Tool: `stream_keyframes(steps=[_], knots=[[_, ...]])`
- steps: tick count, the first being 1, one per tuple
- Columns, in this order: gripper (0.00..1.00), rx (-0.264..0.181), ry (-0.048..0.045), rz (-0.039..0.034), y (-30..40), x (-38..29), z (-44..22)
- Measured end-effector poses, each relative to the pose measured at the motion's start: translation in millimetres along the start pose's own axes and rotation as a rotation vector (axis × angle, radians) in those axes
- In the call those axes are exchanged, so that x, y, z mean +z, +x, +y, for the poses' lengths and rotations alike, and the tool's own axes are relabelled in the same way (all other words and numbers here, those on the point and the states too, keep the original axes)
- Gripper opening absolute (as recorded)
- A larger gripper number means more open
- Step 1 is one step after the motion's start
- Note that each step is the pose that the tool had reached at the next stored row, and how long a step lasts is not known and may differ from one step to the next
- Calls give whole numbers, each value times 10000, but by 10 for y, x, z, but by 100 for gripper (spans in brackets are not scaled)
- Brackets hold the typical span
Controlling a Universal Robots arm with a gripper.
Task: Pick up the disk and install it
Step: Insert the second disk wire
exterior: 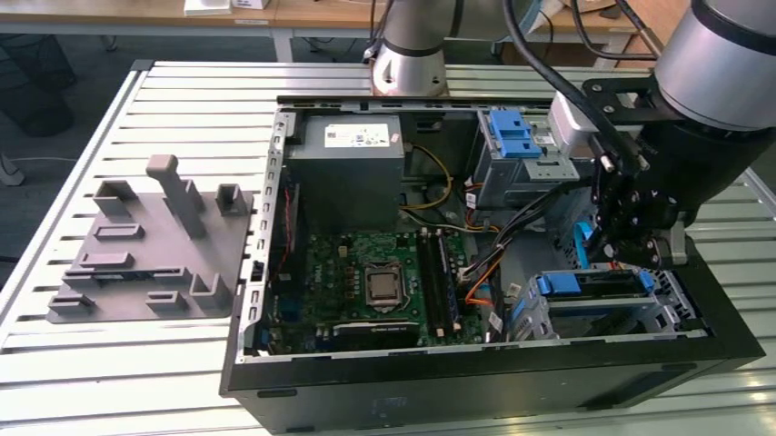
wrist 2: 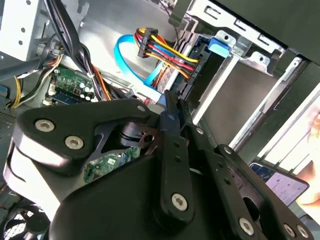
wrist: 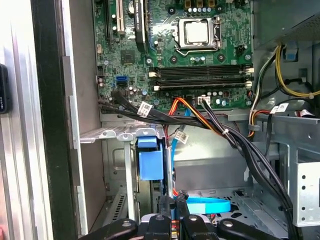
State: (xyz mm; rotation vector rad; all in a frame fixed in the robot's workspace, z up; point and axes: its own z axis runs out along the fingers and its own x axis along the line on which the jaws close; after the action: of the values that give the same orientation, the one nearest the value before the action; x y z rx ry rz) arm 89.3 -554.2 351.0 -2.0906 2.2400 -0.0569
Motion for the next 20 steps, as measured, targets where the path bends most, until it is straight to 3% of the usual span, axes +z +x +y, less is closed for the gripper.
stream_keyframes(steps=[2,5,7,12,20], knots=[[16,0,-89,60,-2,6,-34],[16,4,-366,84,-5,33,-84],[16,6,-481,95,5,52,-93],[16,12,-549,51,83,110,-107],[16,15,-603,46,84,138,-145]])
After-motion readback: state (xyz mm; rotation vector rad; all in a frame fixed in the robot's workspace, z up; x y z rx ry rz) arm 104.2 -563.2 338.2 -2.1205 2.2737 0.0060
